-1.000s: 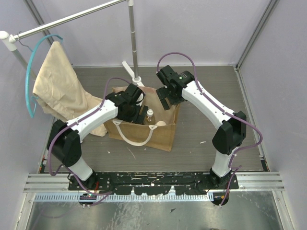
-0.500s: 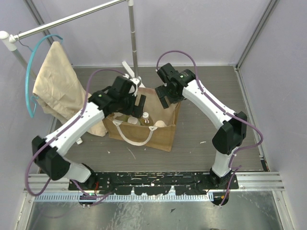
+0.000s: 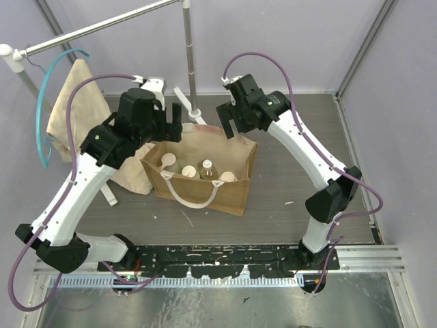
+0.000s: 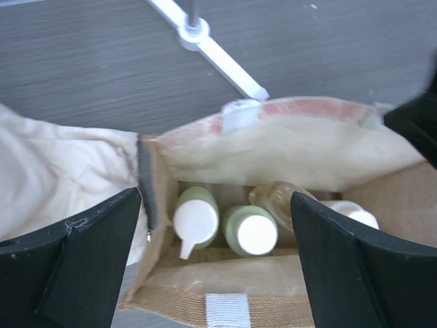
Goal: Place the personal care products into the canvas bag
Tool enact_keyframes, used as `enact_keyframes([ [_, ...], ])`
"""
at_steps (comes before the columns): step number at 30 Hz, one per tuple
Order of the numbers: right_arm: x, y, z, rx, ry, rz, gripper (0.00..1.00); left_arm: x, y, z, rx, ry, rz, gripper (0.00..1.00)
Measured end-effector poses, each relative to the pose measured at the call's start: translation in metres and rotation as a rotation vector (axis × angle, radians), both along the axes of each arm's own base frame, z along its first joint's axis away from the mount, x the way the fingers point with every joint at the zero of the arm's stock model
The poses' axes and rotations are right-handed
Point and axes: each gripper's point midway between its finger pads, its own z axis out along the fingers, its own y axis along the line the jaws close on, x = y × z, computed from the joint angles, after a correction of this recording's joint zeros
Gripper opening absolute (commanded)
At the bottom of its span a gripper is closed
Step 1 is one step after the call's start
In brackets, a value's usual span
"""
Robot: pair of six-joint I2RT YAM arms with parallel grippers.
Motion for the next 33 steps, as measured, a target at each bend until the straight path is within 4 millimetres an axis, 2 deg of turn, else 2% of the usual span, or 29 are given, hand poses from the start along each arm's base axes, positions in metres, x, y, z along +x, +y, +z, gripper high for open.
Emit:
enact_keyframes([
  [3,0.008,0.000,0.031,0.039,-0.093,0.000,1.00,0.013,0.025,0.008,0.002,-0.008,0.082,0.98],
  [8,0.035,-0.013,0.082,0.079,-0.238,-0.025,1.00,0.041,0.069,-0.001,-0.003,0.032,0.191,0.98],
  [10,0.057,-0.028,0.098,0.114,-0.288,-0.064,1.00,0.053,0.084,-0.011,-0.008,0.063,0.220,0.98],
  [12,0.080,-0.052,0.101,0.142,-0.309,-0.116,1.00,0.067,0.096,-0.026,-0.017,0.104,0.239,0.98],
  [16,0.118,-0.110,0.084,0.156,-0.304,-0.239,1.00,0.087,0.109,-0.052,-0.032,0.184,0.248,0.98],
  [17,0.123,-0.126,0.075,0.147,-0.291,-0.272,1.00,0.092,0.111,-0.057,-0.036,0.200,0.246,0.98],
  [20,0.129,-0.156,0.045,0.110,-0.237,-0.339,1.00,0.103,0.112,-0.068,-0.039,0.240,0.237,0.98],
  [26,0.122,-0.159,-0.016,0.046,-0.112,-0.347,1.00,0.113,0.111,-0.078,-0.033,0.289,0.241,0.98],
  [29,0.119,-0.157,-0.026,0.035,-0.088,-0.341,1.00,0.113,0.114,-0.085,-0.026,0.313,0.262,0.98],
  [33,0.122,-0.159,-0.022,0.033,-0.106,-0.342,1.00,0.112,0.119,-0.091,-0.011,0.323,0.290,0.98],
])
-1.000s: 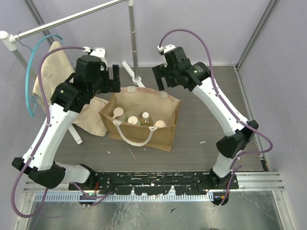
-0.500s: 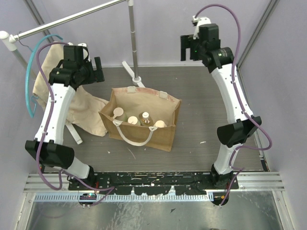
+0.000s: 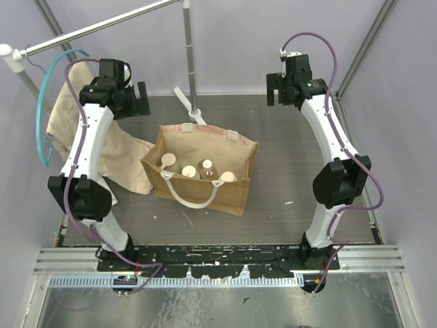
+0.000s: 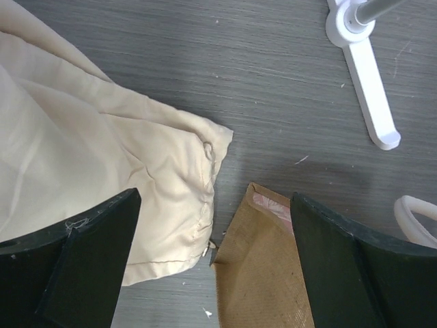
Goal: Place the personal care products into the canvas bag
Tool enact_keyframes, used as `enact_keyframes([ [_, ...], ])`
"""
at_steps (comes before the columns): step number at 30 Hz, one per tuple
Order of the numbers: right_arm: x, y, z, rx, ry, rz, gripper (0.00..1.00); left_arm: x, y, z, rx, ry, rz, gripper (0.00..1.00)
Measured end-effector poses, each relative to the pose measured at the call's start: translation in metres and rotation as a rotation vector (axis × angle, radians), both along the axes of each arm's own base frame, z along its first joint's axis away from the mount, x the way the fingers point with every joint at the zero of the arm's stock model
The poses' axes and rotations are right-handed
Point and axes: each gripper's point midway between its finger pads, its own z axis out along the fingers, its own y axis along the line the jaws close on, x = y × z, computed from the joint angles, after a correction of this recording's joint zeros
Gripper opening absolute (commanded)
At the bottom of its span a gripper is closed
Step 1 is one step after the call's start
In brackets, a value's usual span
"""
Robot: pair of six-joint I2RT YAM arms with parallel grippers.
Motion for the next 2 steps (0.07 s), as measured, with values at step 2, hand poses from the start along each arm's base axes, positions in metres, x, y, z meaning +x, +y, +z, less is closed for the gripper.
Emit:
enact_keyframes([
  [2,0.0005,-0.0008,0.0008,-0.003,-0.003,-0.001,1.00,-0.0008,0.0021,-0.0043,0.009,0.008,0.008,0.98],
])
